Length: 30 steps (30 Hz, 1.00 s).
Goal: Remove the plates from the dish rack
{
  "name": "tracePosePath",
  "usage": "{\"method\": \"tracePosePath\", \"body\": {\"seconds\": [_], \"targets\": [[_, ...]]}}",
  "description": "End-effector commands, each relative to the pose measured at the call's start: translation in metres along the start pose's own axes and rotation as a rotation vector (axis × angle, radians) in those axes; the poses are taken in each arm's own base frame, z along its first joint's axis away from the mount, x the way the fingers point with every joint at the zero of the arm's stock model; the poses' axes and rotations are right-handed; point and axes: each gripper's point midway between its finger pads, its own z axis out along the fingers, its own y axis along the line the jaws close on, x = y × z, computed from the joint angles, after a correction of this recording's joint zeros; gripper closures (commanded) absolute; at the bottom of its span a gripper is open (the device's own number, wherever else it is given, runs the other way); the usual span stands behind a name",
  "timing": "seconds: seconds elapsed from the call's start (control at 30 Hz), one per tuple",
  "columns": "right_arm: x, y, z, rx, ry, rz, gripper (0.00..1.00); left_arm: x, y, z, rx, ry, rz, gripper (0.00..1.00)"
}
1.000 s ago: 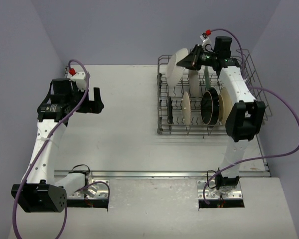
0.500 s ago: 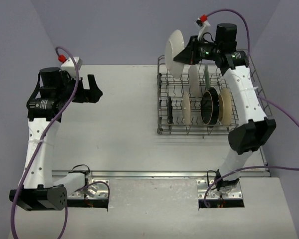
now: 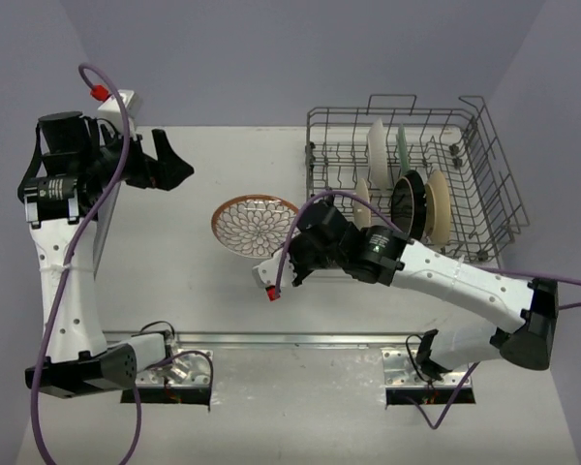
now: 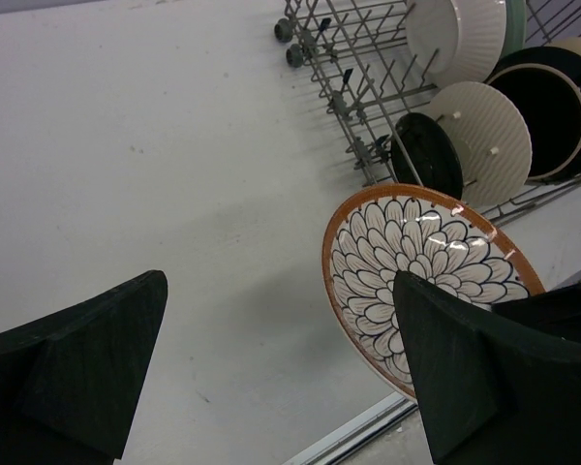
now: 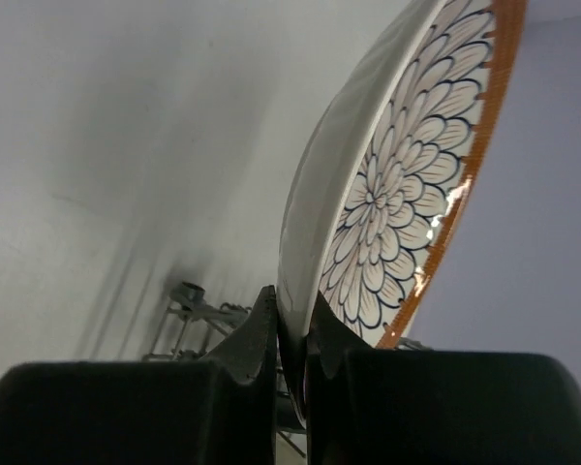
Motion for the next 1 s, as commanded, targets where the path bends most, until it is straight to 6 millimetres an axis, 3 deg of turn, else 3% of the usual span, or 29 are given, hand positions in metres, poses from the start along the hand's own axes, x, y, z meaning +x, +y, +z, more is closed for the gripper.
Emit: {"method": "tracePosePath", "body": {"seconds": [0.0,0.2,0.33,0.5,0.73,0.97], "targets": [[-0.010,-0.100,-0.048,0.513,0.112,-0.369,1.00,0.002,-0.011,-0.013,0.083,-0.003,0.062,0.00],[-0.016,-0.110,-0.044,0.693,0.170,-0.570,1.00,0.070,-0.018,0.001,0.271,0.227,0.032,0.07],[-0.026,-0.113,-0.038,0.754,0.162,-0.610,1.00,0.096,-0.011,0.008,0.281,0.287,0.016,0.10],[-0.048,-0.104,-0.029,0.750,0.117,-0.630,1.00,0.100,-0.006,0.017,0.235,0.288,0.022,0.12],[-0.066,-0.092,-0.016,0.751,0.083,-0.682,1.00,0.099,-0.009,0.025,0.257,0.270,-0.018,0.41],[-0.065,-0.090,-0.008,0.759,0.101,-0.690,1.00,0.113,-0.011,0.032,0.292,0.286,-0.072,0.74]]}}
